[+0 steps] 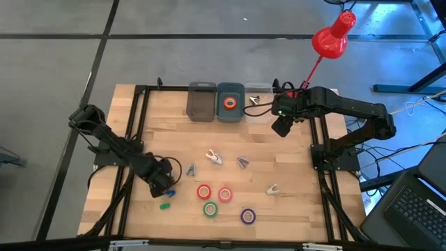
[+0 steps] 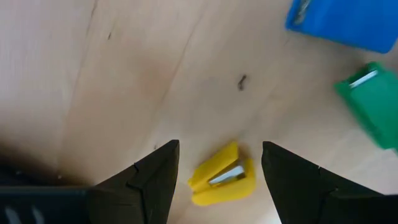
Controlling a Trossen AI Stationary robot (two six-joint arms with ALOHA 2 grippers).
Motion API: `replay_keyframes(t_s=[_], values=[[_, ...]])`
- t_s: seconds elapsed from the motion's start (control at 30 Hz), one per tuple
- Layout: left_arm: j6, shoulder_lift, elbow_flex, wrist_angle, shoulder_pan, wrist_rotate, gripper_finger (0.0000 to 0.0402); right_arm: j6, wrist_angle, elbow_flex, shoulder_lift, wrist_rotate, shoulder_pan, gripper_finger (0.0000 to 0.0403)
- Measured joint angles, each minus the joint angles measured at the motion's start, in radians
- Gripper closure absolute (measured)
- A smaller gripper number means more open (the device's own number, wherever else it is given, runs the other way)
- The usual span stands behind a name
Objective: Pick and place Stapler, Stapler remover, tape
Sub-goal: Put the yellow stapler into the black bin
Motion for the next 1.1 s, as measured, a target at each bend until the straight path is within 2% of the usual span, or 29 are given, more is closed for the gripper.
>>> replay_keyframes(t_s=[0.33,0.63,0.73,0.87,1.03,1.1], values=[[0.185,0.0,0.0,0.004,-0.04,0.091,0.0183,-0.022,0.0,0.0,0.0,0.0,0.0,0.0188],[0.292,0.0,-0.002,0.004,-0.067,-0.05,0.0183,-0.021,0.0,0.0,0.0,0.0,0.0,0.0188],[0.329,0.0,-0.014,0.005,-0.074,-0.061,0.019,-0.021,0.0,0.0,0.0,0.0,0.0,0.0188],[0.352,-0.001,-0.048,0.008,-0.085,-0.025,0.0234,-0.021,0.0,0.0,0.0,0.0,0.0,0.0188],[0.39,-0.003,-0.057,0.007,-0.084,0.001,0.0341,-0.021,0.0,0.0,0.0,0.0,0.0,0.0188],[0.401,-0.001,-0.05,0.003,-0.076,0.007,0.0352,-0.019,0.002,0.0,0.0,0.001,0.0,0.0188]])
